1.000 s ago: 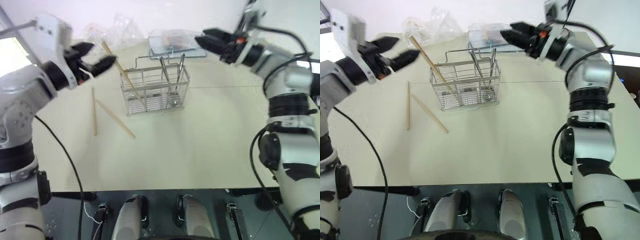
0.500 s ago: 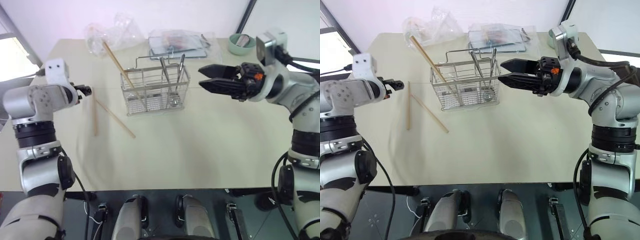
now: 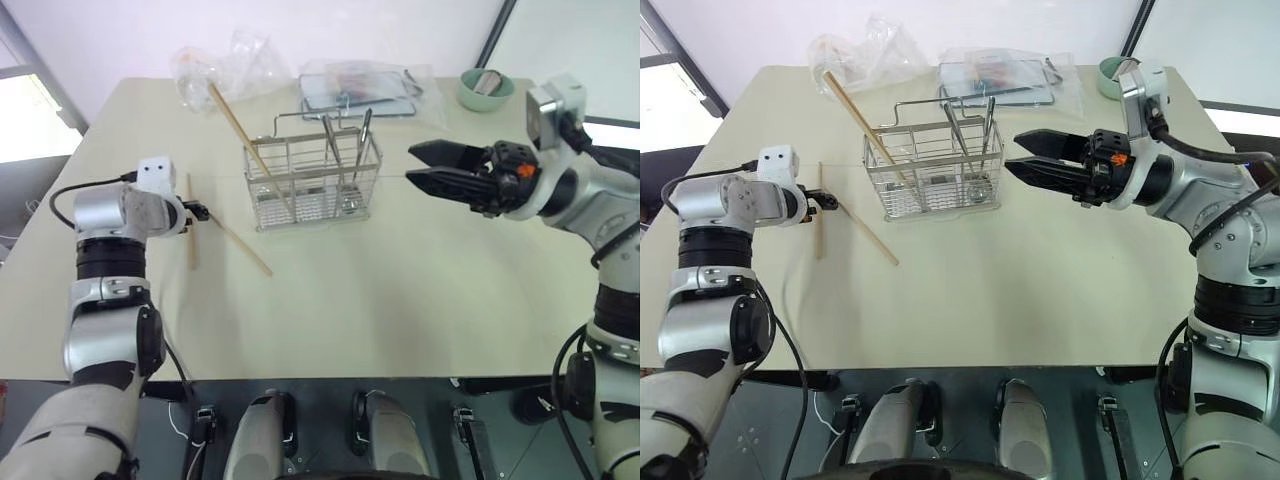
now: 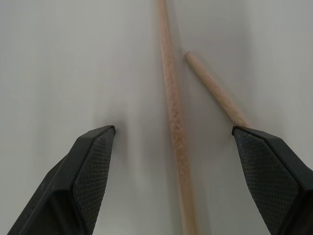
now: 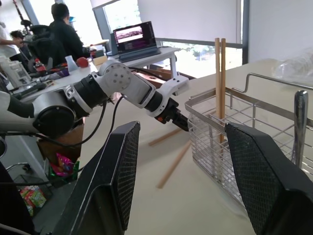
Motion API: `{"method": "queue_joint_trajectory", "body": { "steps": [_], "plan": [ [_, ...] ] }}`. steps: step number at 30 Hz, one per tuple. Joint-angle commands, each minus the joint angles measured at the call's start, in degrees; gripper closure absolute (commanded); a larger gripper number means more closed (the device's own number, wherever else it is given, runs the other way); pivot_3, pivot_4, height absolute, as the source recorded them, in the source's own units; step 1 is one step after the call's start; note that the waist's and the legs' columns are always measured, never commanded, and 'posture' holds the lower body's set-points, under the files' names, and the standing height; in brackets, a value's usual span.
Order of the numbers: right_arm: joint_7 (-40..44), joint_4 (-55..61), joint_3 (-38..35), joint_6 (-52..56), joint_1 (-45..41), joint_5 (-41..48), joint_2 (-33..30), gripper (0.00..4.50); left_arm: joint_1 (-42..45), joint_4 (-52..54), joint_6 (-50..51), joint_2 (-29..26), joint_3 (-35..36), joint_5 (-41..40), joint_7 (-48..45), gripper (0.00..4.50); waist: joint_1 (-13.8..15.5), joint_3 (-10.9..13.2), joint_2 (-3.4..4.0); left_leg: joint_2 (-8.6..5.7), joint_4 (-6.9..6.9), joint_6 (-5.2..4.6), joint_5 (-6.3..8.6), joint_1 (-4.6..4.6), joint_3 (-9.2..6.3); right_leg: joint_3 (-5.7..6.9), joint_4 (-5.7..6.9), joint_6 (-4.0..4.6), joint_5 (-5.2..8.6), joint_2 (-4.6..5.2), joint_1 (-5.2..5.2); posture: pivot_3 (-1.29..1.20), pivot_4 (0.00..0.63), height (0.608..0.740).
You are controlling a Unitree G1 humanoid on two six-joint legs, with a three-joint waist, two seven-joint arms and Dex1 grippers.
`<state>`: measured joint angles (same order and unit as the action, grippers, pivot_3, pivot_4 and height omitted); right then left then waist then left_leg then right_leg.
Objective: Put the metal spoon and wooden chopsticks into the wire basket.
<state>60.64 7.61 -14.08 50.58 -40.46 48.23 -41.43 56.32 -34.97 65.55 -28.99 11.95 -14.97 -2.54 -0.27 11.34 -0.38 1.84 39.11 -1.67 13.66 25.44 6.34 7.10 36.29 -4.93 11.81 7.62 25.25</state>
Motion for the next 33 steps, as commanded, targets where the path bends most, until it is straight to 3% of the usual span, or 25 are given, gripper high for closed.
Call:
{"method": "queue_joint_trajectory", "body": {
  "steps": [1,3,8,15,20,24,29,33],
  "plan": [
    [-1.3,0.8,-1.4,-1.4,-0.6,0.7,-0.4,1.59,0.4,-3.7,-1.4,0.0,-0.1,1.5,-0.9,1.0,0.0,0.0,0.01,0.0,0.0,-0.04,0.03,0.0,0.0,0.0,0.0,0.0,0.0,0.0,0.0,0.0,0.15,0.707],
    [-1.7,0.7,-1.2,-1.6,-0.7,0.7,-0.4,1.59,0.6,-4.5,-1.8,0.2,-0.1,1.8,-1.6,1.83,0.0,0.0,0.03,0.0,0.0,-0.15,0.09,-0.01,0.0,0.0,0.01,0.0,0.0,0.01,0.0,0.0,0.15,0.707],
    [-2.5,0.2,-1.1,-2.2,-1.1,0.9,-0.2,1.59,1.0,-5.2,-2.0,0.3,0.3,2.5,-2.1,4.42,0.9,0.0,0.02,-0.01,0.03,-0.17,0.1,0.0,0.02,-0.01,0.01,0.0,0.0,0.04,0.0,0.0,0.15,0.707],
    [-2.8,-0.1,-1.1,-2.4,-0.9,0.9,-0.3,1.59,1.3,-3.6,-6.7,-0.9,3.6,3.3,0.9,4.48,0.9,0.0,0.01,0.0,0.03,-0.24,0.15,0.0,0.02,0.0,0.0,0.0,0.0,0.03,0.0,0.0,0.15,0.707],
    [-3.2,-0.2,-1.1,-2.0,-0.1,0.6,-1.0,1.59,2.7,1.5,-25.2,-0.8,9.6,1.7,4.0,4.48,0.9,0.0,-0.07,0.02,0.03,-0.23,0.14,0.12,0.02,0.01,0.0,0.01,-0.01,0.04,0.1,0.0,0.15,0.707],
    [-5.1,-0.4,-2.0,0.0,-0.3,1.6,-1.7,1.59,7.2,13.7,-41.4,3.8,19.5,-9.8,0.3,4.48,1.2,0.1,-0.29,0.01,0.04,0.0,0.0,0.22,0.01,0.05,-0.07,0.01,-0.03,0.1,0.11,0.0,0.15,0.707],
    [-6.6,0.6,-2.3,1.4,0.4,2.3,-2.0,1.59,10.6,25.5,-37.5,9.7,20.8,-23.2,-2.8,4.48,1.1,0.1,-0.37,-0.08,0.11,-0.13,0.07,0.34,0.04,0.09,-0.27,-0.14,-0.14,0.18,0.04,0.0,0.15,0.707],
    [-8.3,1.7,-2.7,1.7,1.2,2.8,-1.7,1.59,8.5,32.5,-33.9,12.5,14.4,-25.5,-5.2,4.48,1.0,0.1,-0.36,-0.04,0.11,-0.34,0.19,0.09,0.04,0.09,-0.2,-0.16,-0.14,0.07,-0.14,0.0,0.15,0.707]
  ]
}}
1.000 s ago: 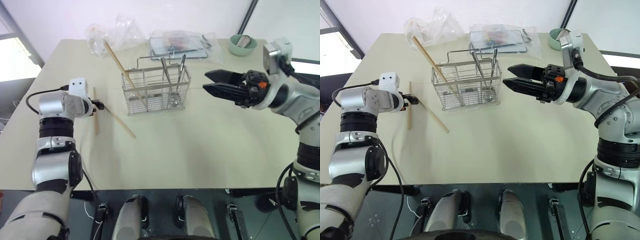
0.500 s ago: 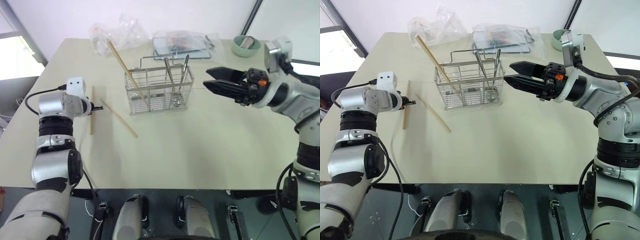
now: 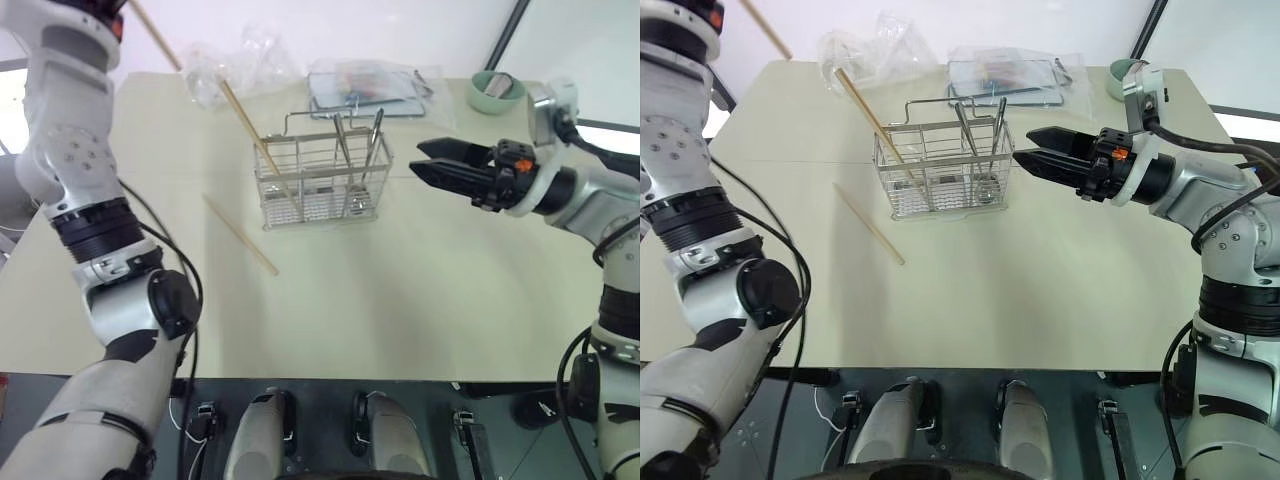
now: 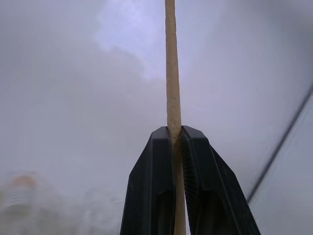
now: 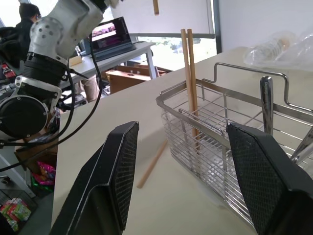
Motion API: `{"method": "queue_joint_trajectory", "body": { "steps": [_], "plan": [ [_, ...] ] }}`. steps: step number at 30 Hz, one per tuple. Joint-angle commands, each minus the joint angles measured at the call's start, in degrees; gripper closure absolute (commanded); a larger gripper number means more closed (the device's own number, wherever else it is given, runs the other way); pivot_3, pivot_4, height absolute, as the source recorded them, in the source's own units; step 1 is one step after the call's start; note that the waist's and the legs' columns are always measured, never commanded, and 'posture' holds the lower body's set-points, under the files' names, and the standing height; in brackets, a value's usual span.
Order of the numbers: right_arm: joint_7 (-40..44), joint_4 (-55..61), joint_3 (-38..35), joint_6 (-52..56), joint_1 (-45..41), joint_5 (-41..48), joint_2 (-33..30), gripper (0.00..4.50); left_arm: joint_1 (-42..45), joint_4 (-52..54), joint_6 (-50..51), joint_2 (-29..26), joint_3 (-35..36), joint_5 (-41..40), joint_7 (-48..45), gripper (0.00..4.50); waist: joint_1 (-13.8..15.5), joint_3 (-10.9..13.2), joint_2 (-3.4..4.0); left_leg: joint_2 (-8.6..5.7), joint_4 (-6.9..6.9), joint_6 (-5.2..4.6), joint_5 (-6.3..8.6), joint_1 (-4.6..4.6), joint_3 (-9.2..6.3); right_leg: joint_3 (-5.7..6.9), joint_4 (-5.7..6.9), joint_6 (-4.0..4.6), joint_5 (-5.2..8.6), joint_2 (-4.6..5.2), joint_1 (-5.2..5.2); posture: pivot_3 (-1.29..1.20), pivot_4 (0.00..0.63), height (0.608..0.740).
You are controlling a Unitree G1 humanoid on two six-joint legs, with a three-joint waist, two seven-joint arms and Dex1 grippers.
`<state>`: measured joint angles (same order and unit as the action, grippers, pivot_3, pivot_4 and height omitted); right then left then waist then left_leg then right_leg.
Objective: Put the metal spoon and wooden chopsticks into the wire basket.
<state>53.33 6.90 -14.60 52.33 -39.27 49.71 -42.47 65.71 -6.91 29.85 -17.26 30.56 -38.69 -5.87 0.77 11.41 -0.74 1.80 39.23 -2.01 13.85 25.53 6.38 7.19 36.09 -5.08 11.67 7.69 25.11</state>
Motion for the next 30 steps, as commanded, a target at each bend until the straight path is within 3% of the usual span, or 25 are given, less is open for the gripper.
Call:
{"method": "queue_joint_trajectory", "body": {
  "steps": [1,5,11,21,22,25,29,30],
  "plan": [
    [-1.5,2.7,-2.4,0.0,0.3,1.5,-0.7,1.59,-1.9,5.4,2.2,1.3,-5.7,-1.6,-2.5,4.48,0.0,0.0,0.0,0.0,0.0,-0.02,0.01,-0.01,0.0,-0.01,0.04,0.0,0.0,-0.01,0.0,0.0,0.15,0.707],
    [-3.2,3.8,-3.5,0.2,1.4,2.7,-0.8,1.59,-6.2,7.0,2.3,3.5,-9.8,-0.7,-3.5,4.48,-0.1,0.0,0.0,0.01,0.0,-0.01,-0.01,-0.03,0.01,-0.05,0.04,0.01,0.01,-0.05,0.01,0.0,0.15,0.707],
    [-5.7,5.4,-5.5,0.9,2.6,4.6,-0.8,1.59,-11.6,7.0,-3.5,4.3,-17.4,6.8,-5.9,4.48,0.0,0.0,0.0,0.01,0.0,-0.04,0.01,0.0,0.02,-0.06,0.02,0.01,0.01,-0.07,0.03,0.0,0.15,0.707],
    [-8.2,5.3,-5.5,0.5,2.3,5.8,-0.8,1.59,-19.0,6.4,-9.7,6.1,-22.6,13.9,-7.7,4.48,0.0,0.0,0.0,0.02,0.0,-0.1,0.05,0.05,-0.01,-0.06,0.01,0.01,0.01,-0.06,0.07,0.0,0.15,0.707],
    [-8.2,5.3,-5.4,0.4,2.3,5.8,-0.8,1.59,-19.1,6.4,-9.8,6.3,-22.5,14.0,-7.6,3.69,0.0,0.0,0.0,0.02,0.0,-0.11,0.05,0.05,-0.01,-0.06,0.01,0.01,0.01,-0.06,0.07,0.0,0.15,0.707],
    [-8.3,4.8,-4.9,0.1,2.3,5.5,-0.5,1.59,-19.8,8.2,-8.5,6.6,-22.0,12.8,-7.8,2.4,0.0,0.0,0.0,0.02,0.0,-0.12,0.06,0.04,-0.02,-0.06,0.01,0.01,0.01,-0.05,0.07,0.0,0.15,0.707],
    [-7.9,3.9,-4.2,-0.6,2.1,4.9,-0.3,1.59,-19.7,11.2,-6.3,5.9,-21.2,11.7,-7.2,0.32,0.0,0.0,0.0,0.02,0.0,-0.13,0.06,0.05,-0.02,-0.06,0.01,0.01,0.01,-0.05,0.07,0.0,0.15,0.707],
    [-7.8,3.7,-4.1,-0.8,2.0,4.8,-0.2,1.59,-19.6,12.3,-5.3,5.5,-20.9,11.3,-6.8,0.07,0.0,0.0,0.0,0.02,0.0,-0.13,0.06,0.05,-0.03,-0.06,0.01,0.01,0.01,-0.05,0.07,0.0,0.15,0.707]
  ]
}}
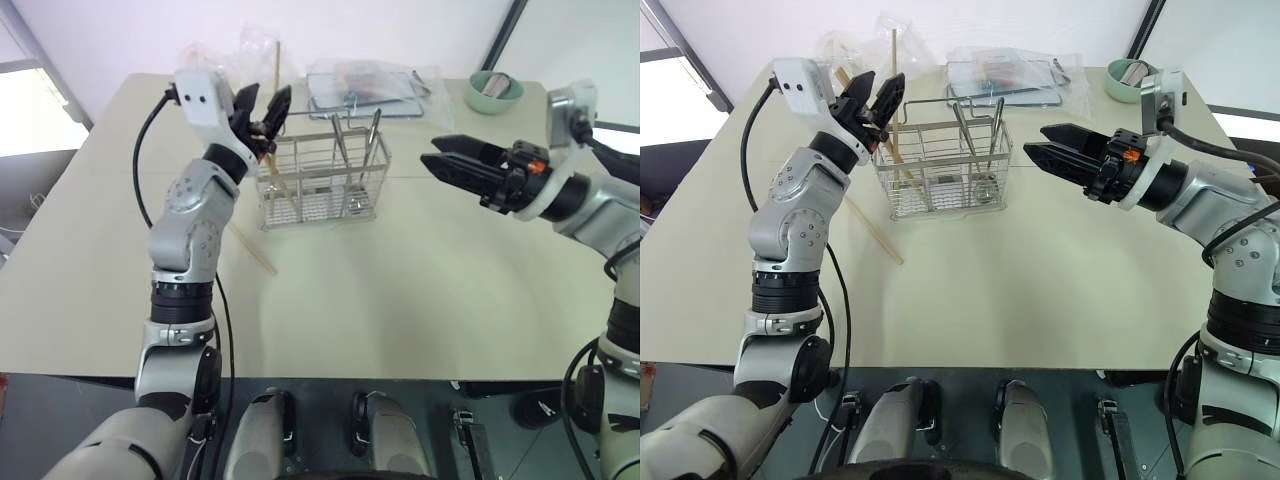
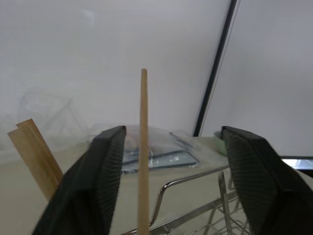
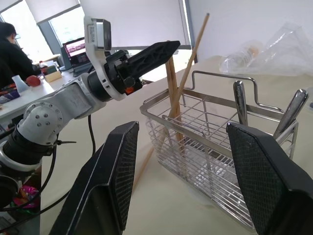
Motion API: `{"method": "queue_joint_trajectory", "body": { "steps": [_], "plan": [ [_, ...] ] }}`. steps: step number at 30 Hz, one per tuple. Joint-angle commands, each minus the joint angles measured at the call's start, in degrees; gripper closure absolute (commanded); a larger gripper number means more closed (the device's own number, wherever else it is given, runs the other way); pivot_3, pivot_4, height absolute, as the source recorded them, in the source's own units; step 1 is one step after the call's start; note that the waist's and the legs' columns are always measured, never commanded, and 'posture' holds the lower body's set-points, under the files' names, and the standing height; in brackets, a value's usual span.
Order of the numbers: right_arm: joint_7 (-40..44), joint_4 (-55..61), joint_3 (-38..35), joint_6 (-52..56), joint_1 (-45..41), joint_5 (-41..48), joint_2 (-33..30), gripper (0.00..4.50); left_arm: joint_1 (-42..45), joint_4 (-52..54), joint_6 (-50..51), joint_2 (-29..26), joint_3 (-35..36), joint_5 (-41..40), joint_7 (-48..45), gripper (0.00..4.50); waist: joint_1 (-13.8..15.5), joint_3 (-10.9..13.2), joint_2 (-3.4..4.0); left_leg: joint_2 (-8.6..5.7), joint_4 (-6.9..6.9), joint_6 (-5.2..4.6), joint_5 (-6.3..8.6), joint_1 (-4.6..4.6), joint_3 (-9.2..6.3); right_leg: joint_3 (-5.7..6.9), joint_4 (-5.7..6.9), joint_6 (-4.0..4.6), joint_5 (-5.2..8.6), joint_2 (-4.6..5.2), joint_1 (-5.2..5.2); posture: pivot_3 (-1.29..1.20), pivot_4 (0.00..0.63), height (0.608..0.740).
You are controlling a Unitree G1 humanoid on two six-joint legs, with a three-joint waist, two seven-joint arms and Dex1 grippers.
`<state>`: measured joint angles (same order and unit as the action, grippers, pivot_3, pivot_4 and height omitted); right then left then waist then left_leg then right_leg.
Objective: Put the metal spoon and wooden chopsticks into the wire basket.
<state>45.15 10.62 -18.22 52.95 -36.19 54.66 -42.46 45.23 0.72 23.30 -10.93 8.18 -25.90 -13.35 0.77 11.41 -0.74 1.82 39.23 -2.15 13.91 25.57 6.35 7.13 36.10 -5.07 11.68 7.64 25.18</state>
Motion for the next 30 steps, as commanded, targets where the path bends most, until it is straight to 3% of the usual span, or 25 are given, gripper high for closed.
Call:
{"method": "queue_joint_trajectory", "body": {
  "steps": [1,7,12,16,19,23,26,30],
  "plan": [
    [0.5,-0.3,-0.3,-1.6,-1.1,-0.3,-0.2,1.59,1.3,6.4,3.0,-1.7,1.9,-1.8,1.4,0.07,0.0,0.0,0.0,0.0,0.0,0.0,0.0,0.0,0.0,0.0,0.0,0.0,0.0,0.0,0.0,0.0,0.15,0.707],
    [1.1,-1.1,0.1,-2.9,-0.9,-0.6,0.1,1.59,10.4,13.0,19.1,-6.7,7.6,-3.3,13.6,0.07,0.0,0.0,-0.01,0.01,0.0,0.0,0.0,0.04,-0.03,0.0,0.02,0.0,0.0,-0.02,0.03,0.0,0.15,0.707],
    [1.4,-1.6,0.6,-4.2,-0.1,-1.1,1.4,1.59,18.1,10.4,31.1,-8.0,13.5,1.5,28.5,0.07,0.0,0.0,0.01,-0.01,-0.01,-0.02,0.01,0.02,-0.06,0.0,0.0,-0.02,0.01,-0.02,0.0,0.0,0.15,0.707],
    [2.2,-2.3,1.5,-4.9,-0.5,-1.9,1.7,1.59,17.9,7.8,40.3,-7.7,15.9,7.1,37.0,0.07,0.0,0.0,0.0,-0.01,-0.01,0.01,-0.01,-0.02,-0.06,0.0,0.04,-0.02,0.01,-0.05,-0.01,0.0,0.15,0.707],
    [2.9,-3.3,2.0,-5.3,-1.6,-2.4,1.7,1.59,15.7,6.2,47.0,-5.0,17.4,10.2,41.2,0.07,0.0,0.0,0.0,-0.02,-0.01,0.02,-0.02,0.0,-0.06,-0.01,0.03,-0.02,0.01,-0.06,-0.01,0.0,0.15,0.707],
    [3.6,-4.1,2.6,-5.8,-2.1,-3.0,1.5,1.59,12.5,6.7,54.8,2.7,21.7,12.8,44.7,0.07,0.1,0.0,-0.04,-0.03,0.0,0.25,-0.16,0.03,-0.04,-0.01,0.02,-0.02,0.01,-0.04,-0.01,0.0,0.15,0.707],
    [4.1,-3.7,3.1,-6.1,-2.0,-3.2,1.3,1.59,10.7,4.6,56.6,7.6,25.2,14.0,45.3,0.07,0.0,0.0,-0.05,-0.02,0.01,0.23,-0.14,0.05,-0.06,0.0,0.02,-0.02,0.01,-0.04,0.01,0.0,0.15,0.707],
    [5.7,-2.1,3.4,-6.1,-0.8,-3.5,0.4,1.59,10.5,-0.5,55.1,9.8,26.0,14.5,43.8,0.07,0.0,0.0,-0.05,-0.01,0.0,0.14,-0.08,0.04,-0.05,0.0,0.02,-0.02,0.02,-0.04,0.03,0.0,0.15,0.707]
  ]
}}
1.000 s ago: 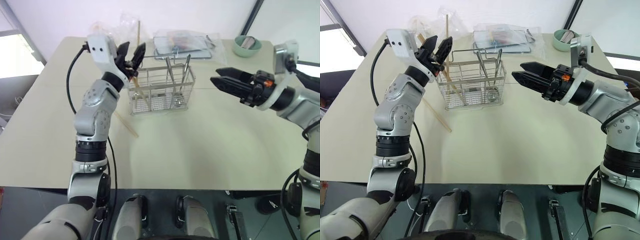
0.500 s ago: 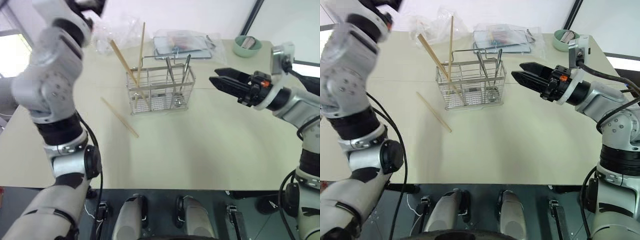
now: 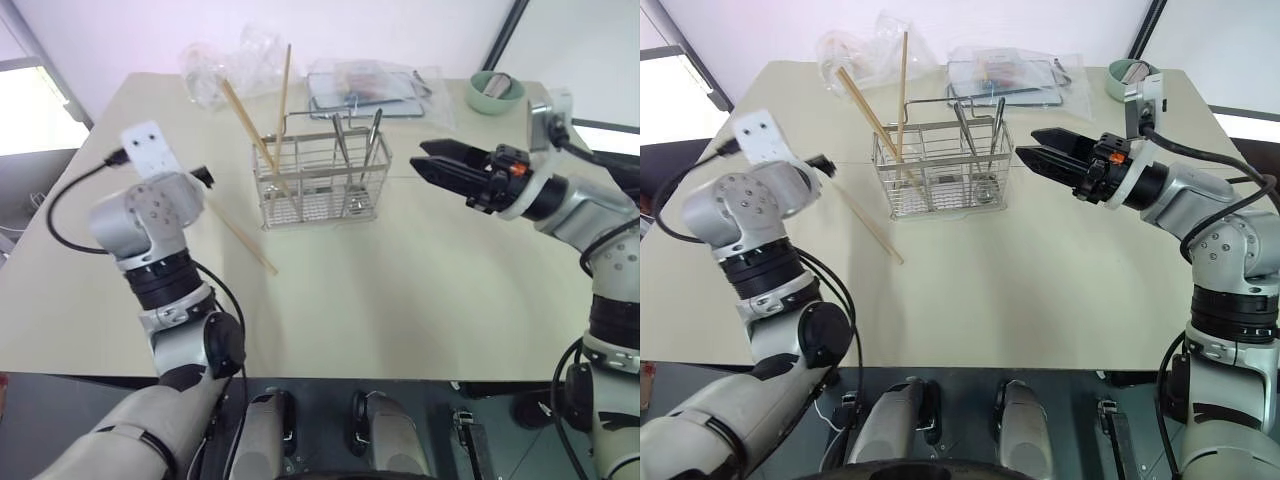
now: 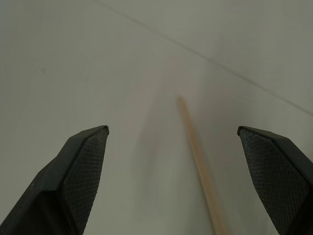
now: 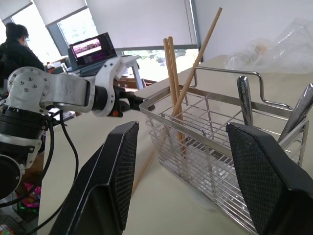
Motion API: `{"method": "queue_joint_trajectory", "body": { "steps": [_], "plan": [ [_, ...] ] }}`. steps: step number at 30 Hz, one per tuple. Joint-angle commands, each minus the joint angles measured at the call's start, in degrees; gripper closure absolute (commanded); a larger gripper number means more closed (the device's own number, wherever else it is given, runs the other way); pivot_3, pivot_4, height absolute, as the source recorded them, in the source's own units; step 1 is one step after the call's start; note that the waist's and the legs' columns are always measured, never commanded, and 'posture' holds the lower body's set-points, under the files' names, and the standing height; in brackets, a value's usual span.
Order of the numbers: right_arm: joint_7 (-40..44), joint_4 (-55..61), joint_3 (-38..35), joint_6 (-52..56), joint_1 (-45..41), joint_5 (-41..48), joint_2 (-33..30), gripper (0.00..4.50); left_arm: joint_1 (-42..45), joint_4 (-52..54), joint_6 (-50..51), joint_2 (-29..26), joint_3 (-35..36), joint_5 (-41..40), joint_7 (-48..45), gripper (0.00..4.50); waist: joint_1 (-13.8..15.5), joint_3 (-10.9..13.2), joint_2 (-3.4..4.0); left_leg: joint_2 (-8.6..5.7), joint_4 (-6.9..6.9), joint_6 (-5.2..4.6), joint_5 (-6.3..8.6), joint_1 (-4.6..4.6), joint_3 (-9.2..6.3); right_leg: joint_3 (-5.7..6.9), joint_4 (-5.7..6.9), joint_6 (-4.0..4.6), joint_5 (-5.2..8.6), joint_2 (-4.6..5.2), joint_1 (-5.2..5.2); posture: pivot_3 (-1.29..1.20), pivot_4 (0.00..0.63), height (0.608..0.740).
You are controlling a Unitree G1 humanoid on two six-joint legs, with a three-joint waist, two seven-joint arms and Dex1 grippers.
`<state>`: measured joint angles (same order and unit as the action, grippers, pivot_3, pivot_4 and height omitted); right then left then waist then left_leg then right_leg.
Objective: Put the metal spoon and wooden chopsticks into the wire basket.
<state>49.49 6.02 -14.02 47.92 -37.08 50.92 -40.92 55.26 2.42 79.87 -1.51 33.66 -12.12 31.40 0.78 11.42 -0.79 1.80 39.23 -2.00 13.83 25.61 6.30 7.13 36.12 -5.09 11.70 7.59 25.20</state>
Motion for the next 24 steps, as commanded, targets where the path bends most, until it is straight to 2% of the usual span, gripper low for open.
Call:
{"method": "queue_joint_trajectory", "body": {
  "steps": [1,9,14,17,18,24],
  "plan": [
    [1.5,2.7,-0.8,-1.0,0.2,0.2,-1.3,1.59,0.7,-3.9,-2.5,0.3,0.2,0.5,-2.0,0.07,0.0,0.0,0.0,0.0,0.0,-0.02,0.01,0.0,0.0,0.0,0.0,0.0,0.0,0.0,0.0,0.0,0.15,0.707],
    [0.9,4.1,-1.8,-0.6,1.3,0.5,-1.6,1.59,2.3,-18.2,-7.2,-1.7,-1.4,2.0,-3.9,0.07,0.1,0.0,0.01,0.0,0.0,-0.08,0.05,-0.01,0.01,0.0,0.01,0.01,0.0,0.03,0.01,0.0,0.15,0.707],
    [-0.1,5.3,-2.2,-0.6,2.3,0.8,-1.3,1.59,2.8,-26.0,-9.1,-4.7,-5.4,3.2,-6.7,0.07,0.0,-0.1,0.08,0.0,-0.01,-0.08,0.07,-0.11,0.01,0.0,0.03,0.01,-0.01,0.03,-0.03,0.0,0.15,0.707],
    [-0.8,5.4,-2.5,-0.7,2.4,1.1,-0.9,1.59,3.0,-27.6,-10.6,-5.1,-5.8,2.8,-7.5,0.83,0.0,-0.1,0.16,0.01,-0.01,-0.07,0.06,-0.13,0.02,-0.01,0.05,0.02,-0.01,0.04,-0.03,0.0,0.15,0.707],
    [-0.9,5.5,-2.5,-0.7,2.4,1.2,-0.9,1.59,3.0,-27.8,-10.9,-5.1,-5.8,2.6,-7.9,1.26,0.1,-0.1,0.18,0.01,-0.01,-0.07,0.06,-0.13,0.01,-0.01,0.06,0.02,-0.01,0.04,-0.03,0.0,0.15,0.707],
    [-1.5,5.2,-2.7,-0.8,2.4,1.3,-0.5,1.59,3.7,-27.9,-12.2,-5.4,-4.9,2.6,-6.8,4.42,0.5,-0.1,0.18,-0.01,-0.01,-0.07,0.06,-0.12,0.01,0.0,0.02,0.01,-0.01,0.08,-0.06,0.0,0.15,0.707]
  ]
}}
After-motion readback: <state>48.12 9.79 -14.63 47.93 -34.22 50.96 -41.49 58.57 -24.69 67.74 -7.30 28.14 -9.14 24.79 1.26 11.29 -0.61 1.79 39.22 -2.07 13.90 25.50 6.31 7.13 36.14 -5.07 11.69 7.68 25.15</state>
